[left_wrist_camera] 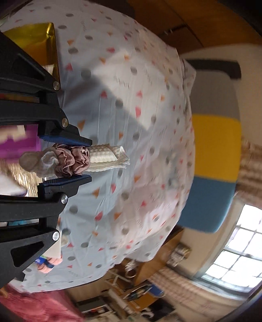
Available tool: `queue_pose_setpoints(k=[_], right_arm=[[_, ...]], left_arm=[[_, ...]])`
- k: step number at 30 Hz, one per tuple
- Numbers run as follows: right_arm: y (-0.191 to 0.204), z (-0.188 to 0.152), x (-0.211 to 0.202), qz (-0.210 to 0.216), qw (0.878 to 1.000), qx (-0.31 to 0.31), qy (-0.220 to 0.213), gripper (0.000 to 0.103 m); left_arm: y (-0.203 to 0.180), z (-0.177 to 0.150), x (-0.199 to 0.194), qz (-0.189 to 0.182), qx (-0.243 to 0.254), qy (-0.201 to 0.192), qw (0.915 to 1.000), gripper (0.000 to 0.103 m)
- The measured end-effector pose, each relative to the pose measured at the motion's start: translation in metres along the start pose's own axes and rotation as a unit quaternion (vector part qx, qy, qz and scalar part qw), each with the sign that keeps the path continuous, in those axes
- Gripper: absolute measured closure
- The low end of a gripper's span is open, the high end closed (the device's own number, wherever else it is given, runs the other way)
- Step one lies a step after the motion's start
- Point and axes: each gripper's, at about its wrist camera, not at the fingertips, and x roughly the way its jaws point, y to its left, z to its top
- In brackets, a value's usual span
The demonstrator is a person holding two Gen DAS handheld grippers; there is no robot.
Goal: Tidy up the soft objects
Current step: 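Grasp the pink scrunchie with the left gripper and release it into the gold tray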
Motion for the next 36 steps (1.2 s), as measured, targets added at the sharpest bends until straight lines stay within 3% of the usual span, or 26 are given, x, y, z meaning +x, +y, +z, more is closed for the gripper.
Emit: queue_pose_setpoints(k=[6,9,15,22,26,29,36], right_arm=[[0.013,-0.005,0.009,-0.008,1.0,-0.011,-0.001,0.06],[0.018,-0.008,0.012,-0.01,1.0,-0.012,-0.002,0.06],[0.032,-0.013,0.017,-0.028,0.999,-0.032,-0.008,0.06],[0.052,-0.021,0.023,-0.041,0.998,-0.051,-0.015,0.059],[0.057,-0.024,0.024,-0.041,0.998,-0.05,-0.015,0.059],[0.062,-0.026,0.026,-0.043,0.998,-0.052,-0.015,0.059],[0.058,-0.024,0.017,-0.045,0.997,-0.057,-0.016,0.058]], left_arm=[[0.099,-0.031,-0.04,0.031,-0.061,-0.039,0.9969,0.074],[0.14,-0.065,-0.052,0.036,-0.081,-0.043,0.9951,0.074],[0.186,-0.143,-0.052,0.045,-0.112,-0.024,0.9924,0.074],[0.205,-0.208,-0.027,0.044,-0.144,0.017,0.9885,0.073],[0.202,-0.224,-0.01,0.029,-0.151,0.041,0.9873,0.066],[0.196,-0.23,-0.005,0.019,-0.153,0.036,0.9874,0.051],[0.182,-0.243,-0.014,0.051,-0.13,0.01,0.9901,0.044]])
